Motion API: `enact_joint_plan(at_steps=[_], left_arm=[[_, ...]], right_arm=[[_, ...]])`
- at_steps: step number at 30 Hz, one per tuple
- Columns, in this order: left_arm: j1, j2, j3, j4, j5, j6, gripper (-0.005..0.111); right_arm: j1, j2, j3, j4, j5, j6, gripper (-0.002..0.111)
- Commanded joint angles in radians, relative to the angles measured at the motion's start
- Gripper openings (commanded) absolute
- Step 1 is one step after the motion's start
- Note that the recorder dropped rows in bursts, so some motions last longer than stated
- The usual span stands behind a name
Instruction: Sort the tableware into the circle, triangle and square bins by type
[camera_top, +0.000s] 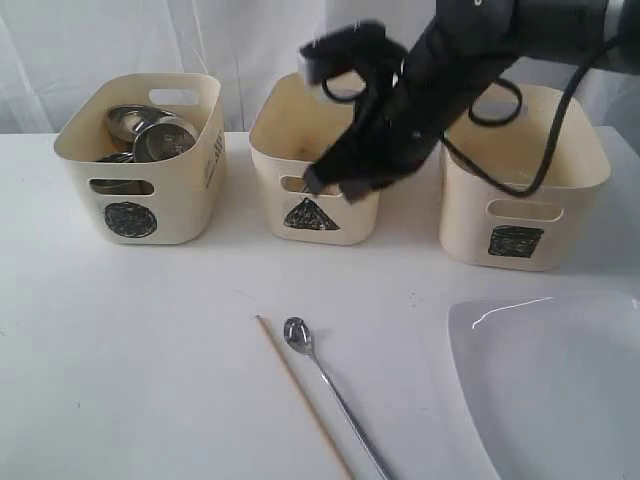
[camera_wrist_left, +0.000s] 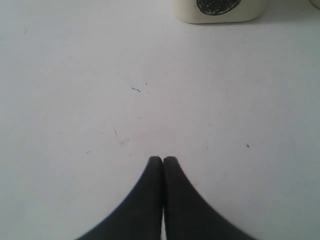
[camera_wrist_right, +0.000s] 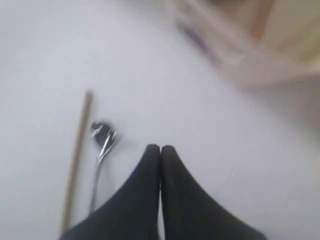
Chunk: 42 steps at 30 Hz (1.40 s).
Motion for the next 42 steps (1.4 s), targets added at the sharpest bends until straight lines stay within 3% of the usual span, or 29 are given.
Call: enact_joint_plan(at_steps=[1, 9, 16, 19, 25, 27, 36, 42], left_arm=[[-0.001, -0.005, 0.004, -0.005, 0.029, 0.0, 0.0], [-0.001, -0.005, 0.004, -0.005, 0.029, 0.0, 0.0], [-0.001, -0.005, 0.004, -0.005, 0.029, 0.0, 0.0], [-0.001, -0.005, 0.004, -0.005, 0.029, 0.0, 0.0], [-0.001, -0.005, 0.004, -0.005, 0.029, 0.0, 0.0], [-0.001, -0.005, 0.004, -0.005, 0.029, 0.0, 0.0], [-0.001, -0.005, 0.004, -0.005, 0.029, 0.0, 0.0], [-0.001, -0.005, 0.004, -0.005, 0.029, 0.0, 0.0]], right_arm=[[0.071, -0.008, 0.088, 0.041, 0.177, 0.125, 0.0], [0.217, 0.006, 0.219, 0.032, -0.076, 0.214, 0.0], [0.225, 0.053, 0.239, 0.021, -0.1, 0.205, 0.002], [0.225, 0.079, 0.239, 0.021, -0.056, 0.169, 0.012], [0.225, 0.14, 0.239, 0.019, -0.085, 0.165, 0.042], [0.225, 0.16, 0.239, 0.014, -0.118, 0.165, 0.045], [0.225, 0.199, 0.239, -0.131, -0.137, 0.174, 0.044], [0.225, 0.249, 0.239, -0.108, -0.133, 0.174, 0.034]])
